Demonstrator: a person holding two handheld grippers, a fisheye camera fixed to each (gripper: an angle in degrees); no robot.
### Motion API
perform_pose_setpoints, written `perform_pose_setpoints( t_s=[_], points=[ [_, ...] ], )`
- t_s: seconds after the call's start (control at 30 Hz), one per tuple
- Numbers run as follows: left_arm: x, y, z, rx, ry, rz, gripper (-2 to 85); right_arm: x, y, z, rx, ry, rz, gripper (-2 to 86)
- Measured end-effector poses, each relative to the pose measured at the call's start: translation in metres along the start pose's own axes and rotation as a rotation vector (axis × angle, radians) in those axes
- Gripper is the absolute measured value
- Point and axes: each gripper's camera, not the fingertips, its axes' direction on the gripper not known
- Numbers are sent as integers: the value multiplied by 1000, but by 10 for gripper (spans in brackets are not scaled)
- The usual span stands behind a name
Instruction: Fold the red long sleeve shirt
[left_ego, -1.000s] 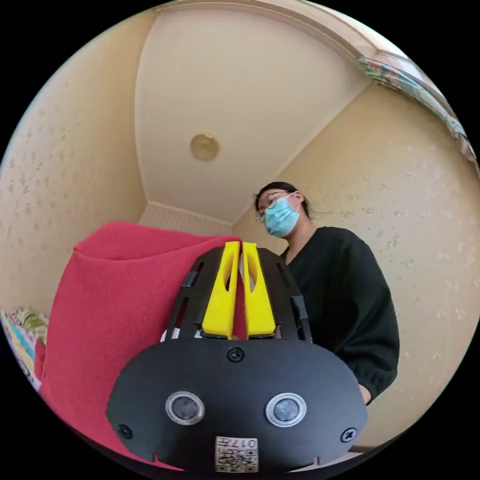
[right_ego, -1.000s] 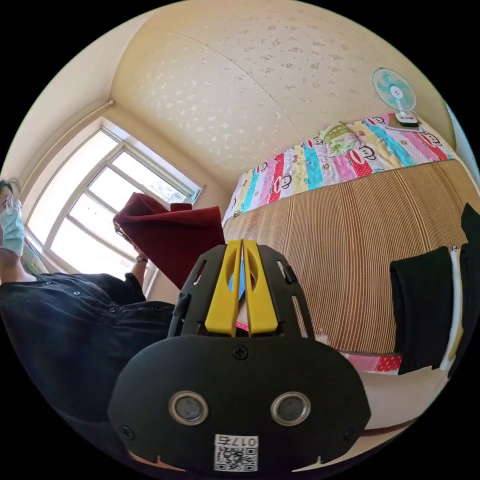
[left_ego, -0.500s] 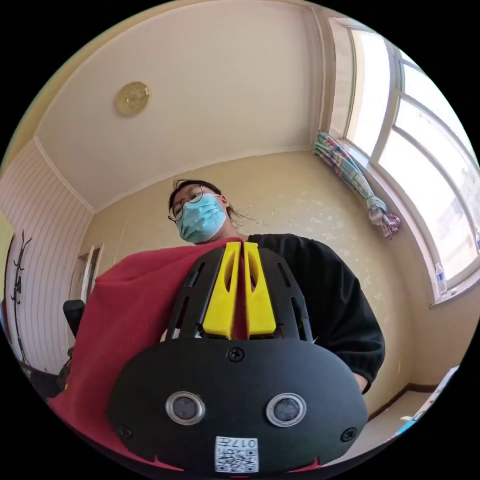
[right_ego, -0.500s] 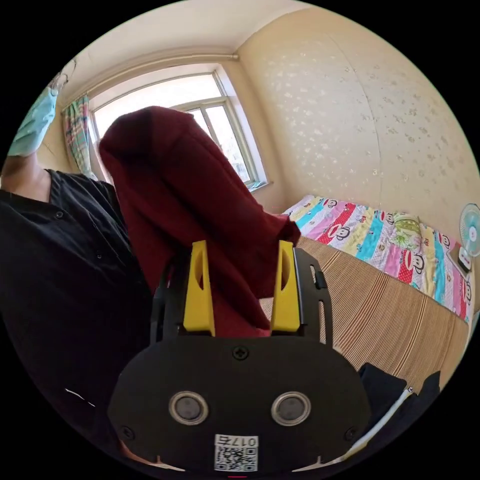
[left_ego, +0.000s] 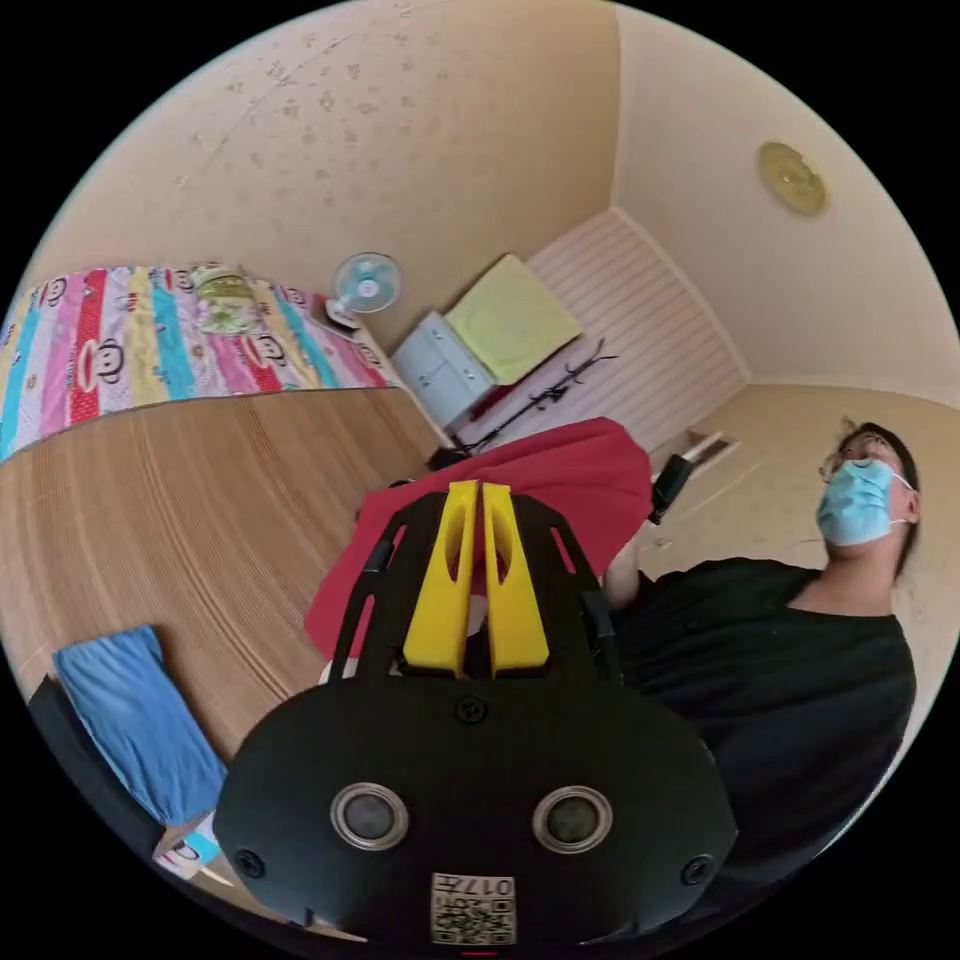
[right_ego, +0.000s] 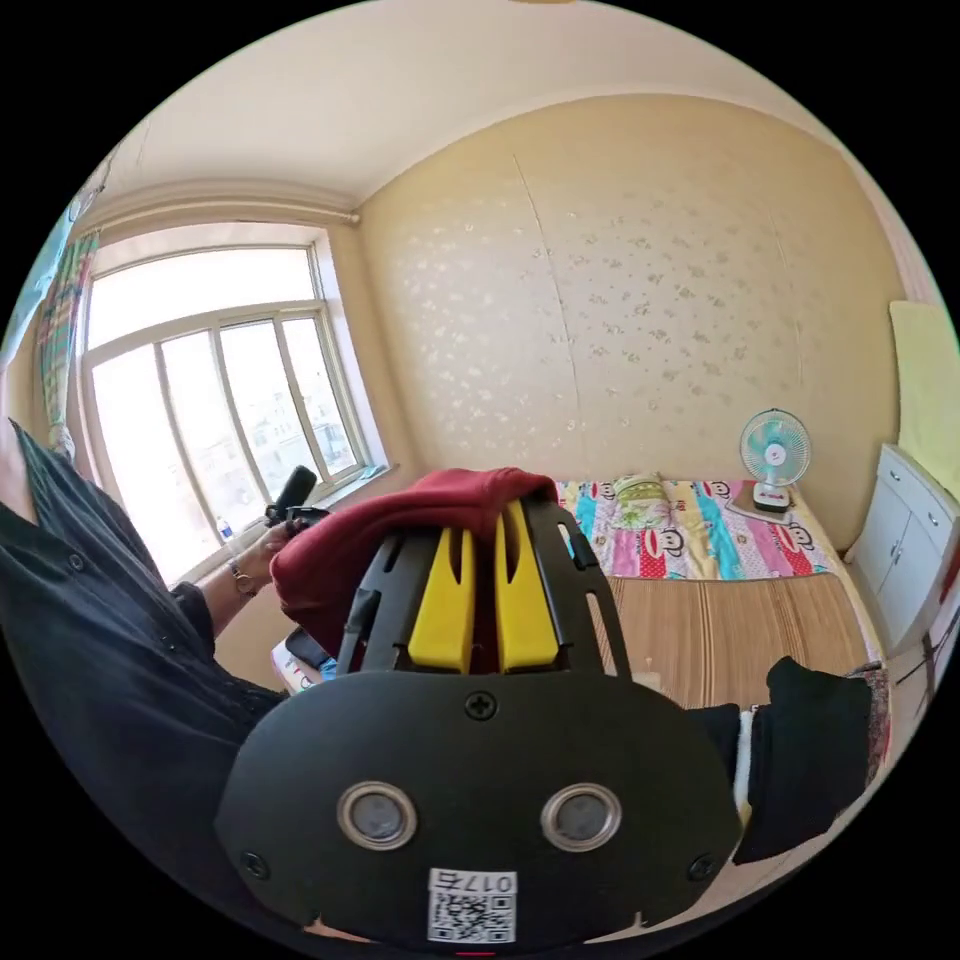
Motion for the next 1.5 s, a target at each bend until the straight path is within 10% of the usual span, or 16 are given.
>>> perform_pose_setpoints(
  t_s=[0.3,0.53,0.93,1.17,1.5],
  points=[
    [113,5,127,-94,198,239,112,-34,2,59,-153,123,6,31],
    [154,8,186,18,-198,211,147,-71,-18,76,-206,196,-88,31],
    [143,29,211,-8,-299,206,62,-78,-16,104,-313,85,-18,23],
    [91,25,135,139,288,405,24,-55,-7,70,-216,-85,-118,25],
    [69,-6,63,295,595,537,15,12,89,-11,13,-531,-156,46]
  ],
)
